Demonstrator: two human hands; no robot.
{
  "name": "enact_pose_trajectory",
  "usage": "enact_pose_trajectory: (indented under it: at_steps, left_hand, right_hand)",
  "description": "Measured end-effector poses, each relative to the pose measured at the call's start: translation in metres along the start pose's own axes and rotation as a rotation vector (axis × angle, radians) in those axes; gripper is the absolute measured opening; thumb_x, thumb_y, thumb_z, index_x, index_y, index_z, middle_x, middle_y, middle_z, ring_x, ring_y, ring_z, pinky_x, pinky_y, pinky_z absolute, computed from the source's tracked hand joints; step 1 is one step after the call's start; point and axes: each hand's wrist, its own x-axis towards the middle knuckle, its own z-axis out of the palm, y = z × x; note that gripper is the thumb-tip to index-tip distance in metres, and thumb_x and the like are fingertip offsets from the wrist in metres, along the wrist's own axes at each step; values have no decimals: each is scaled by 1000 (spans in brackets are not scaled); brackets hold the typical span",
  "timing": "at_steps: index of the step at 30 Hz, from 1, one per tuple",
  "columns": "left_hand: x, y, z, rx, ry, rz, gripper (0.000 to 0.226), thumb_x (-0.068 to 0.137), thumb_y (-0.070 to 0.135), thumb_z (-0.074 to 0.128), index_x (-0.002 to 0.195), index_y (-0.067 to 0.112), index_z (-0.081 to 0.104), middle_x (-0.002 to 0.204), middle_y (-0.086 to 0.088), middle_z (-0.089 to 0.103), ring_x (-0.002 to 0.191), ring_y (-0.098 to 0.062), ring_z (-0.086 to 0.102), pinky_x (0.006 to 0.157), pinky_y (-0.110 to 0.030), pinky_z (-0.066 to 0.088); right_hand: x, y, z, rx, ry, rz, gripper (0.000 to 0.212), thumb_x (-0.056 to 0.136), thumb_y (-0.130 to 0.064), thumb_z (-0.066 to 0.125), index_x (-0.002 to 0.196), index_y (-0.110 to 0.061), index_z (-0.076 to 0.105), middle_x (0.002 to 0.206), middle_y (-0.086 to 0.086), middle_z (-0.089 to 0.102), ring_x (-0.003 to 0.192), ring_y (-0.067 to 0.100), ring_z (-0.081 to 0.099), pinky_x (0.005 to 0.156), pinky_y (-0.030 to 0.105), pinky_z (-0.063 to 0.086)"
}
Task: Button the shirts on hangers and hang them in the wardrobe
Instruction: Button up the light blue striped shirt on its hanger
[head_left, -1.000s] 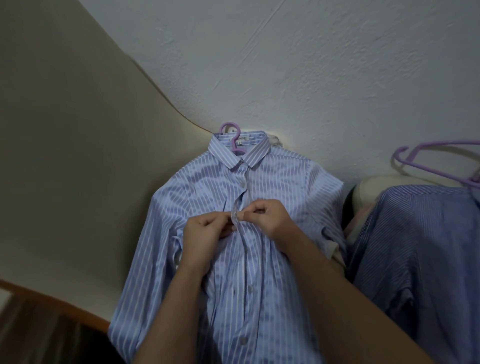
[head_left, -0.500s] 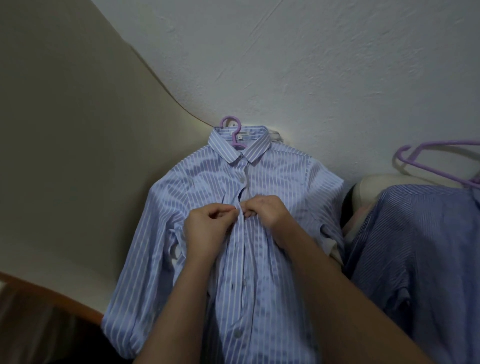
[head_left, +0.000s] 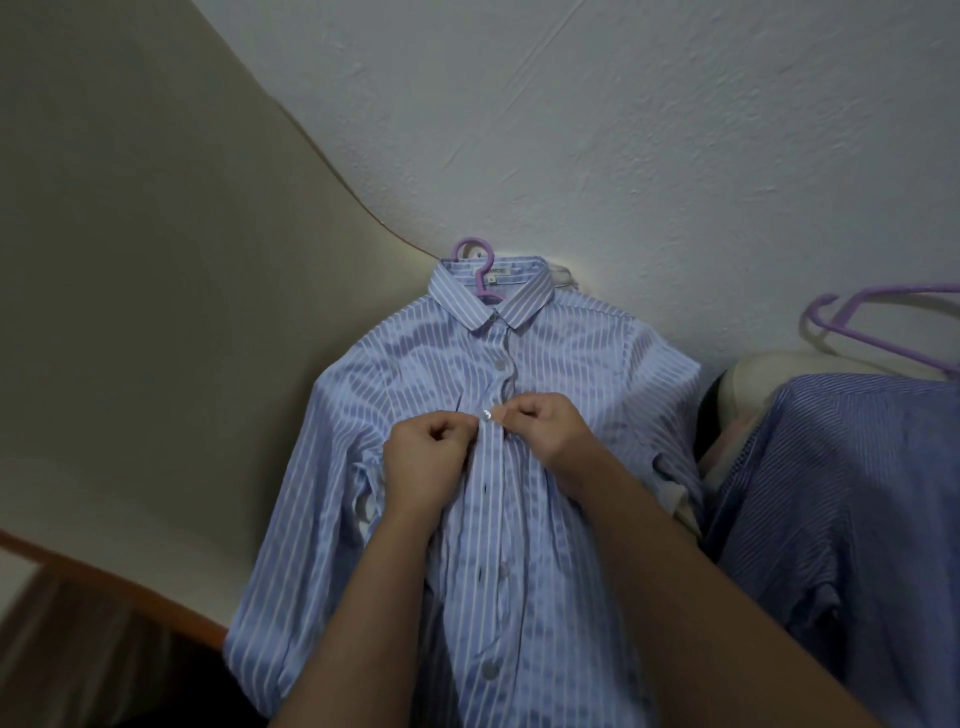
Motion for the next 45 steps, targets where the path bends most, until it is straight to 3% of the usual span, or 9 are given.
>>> enact_pose_trajectory:
  at_steps: [5, 9, 13, 17, 21, 27, 31, 34, 45]
  left_hand:
    - [5, 2, 0, 27, -18, -53, 17, 89, 17, 69, 79, 22, 82, 75, 6, 77, 78, -19, 74, 81, -48, 61]
    - [2, 0, -2, 20, -33, -34, 14, 91, 20, 70, 83, 20, 82, 78, 4, 77, 80, -20, 74, 81, -49, 61]
    - [-15, 6, -6, 62, 18, 61, 11, 92, 19, 66, 90, 22, 76, 80, 3, 74, 75, -15, 68, 73, -38, 58]
    - [-51, 22, -15, 174, 99, 227, 11, 93, 16, 64, 88, 24, 70, 84, 6, 66, 70, -6, 59, 63, -23, 45]
    - [-83, 15, -14, 441, -40, 182, 10, 83, 18, 68, 91, 24, 65, 87, 8, 60, 87, -18, 62, 80, -38, 52]
    - [-93, 15, -10, 661, -104, 146, 34, 79, 48, 74, 98, 24, 59, 99, 9, 56, 97, -14, 52, 88, -41, 47]
    - [-90, 20, -23, 337, -33, 61, 18, 87, 21, 69, 70, 15, 68, 64, 1, 65, 61, -15, 59, 60, -28, 46]
    - [-88, 20, -33, 233, -14, -3, 24, 86, 13, 69, 62, 15, 69, 57, 1, 63, 52, -8, 54, 48, -14, 40]
    - [-83, 19, -31, 255, -32, 9, 22, 78, 7, 76, 61, 13, 62, 58, 3, 60, 53, -7, 52, 51, -18, 42]
  right_hand:
    - [-3, 2, 1, -71, 28, -35, 24, 87, -32, 72, 76, -10, 74, 87, 36, 64, 78, 53, 61, 73, 61, 52]
    - [-2, 2, 1, -139, 56, 6, 27, 84, -40, 74, 70, -17, 71, 70, 26, 58, 62, 30, 49, 68, 54, 50]
    - [-13, -8, -1, -170, 52, 29, 41, 63, -61, 62, 73, -23, 73, 82, 11, 72, 84, 32, 67, 85, 53, 54]
    - [-40, -26, -5, -239, 78, -7, 21, 77, -28, 59, 63, -16, 70, 76, 9, 64, 79, 32, 61, 84, 46, 50]
    - [-78, -27, -6, -390, 6, -52, 21, 88, -7, 59, 76, -10, 76, 74, 3, 64, 68, 6, 60, 69, 16, 44]
    - [-115, -9, 2, -490, 117, -56, 18, 85, 6, 57, 92, 2, 73, 88, 9, 63, 81, 17, 55, 67, 5, 34]
    - [-115, -3, 5, -444, 141, 17, 16, 90, 0, 59, 95, -3, 73, 80, 8, 63, 68, 14, 51, 60, 7, 39]
    - [-108, -3, 11, -408, 146, 107, 6, 87, -13, 72, 83, -17, 72, 62, -7, 53, 61, 10, 51, 67, 28, 48]
    - [-88, -19, 38, -550, 320, 369, 27, 77, -41, 77, 87, -16, 76, 92, 6, 74, 90, 29, 68, 81, 39, 58]
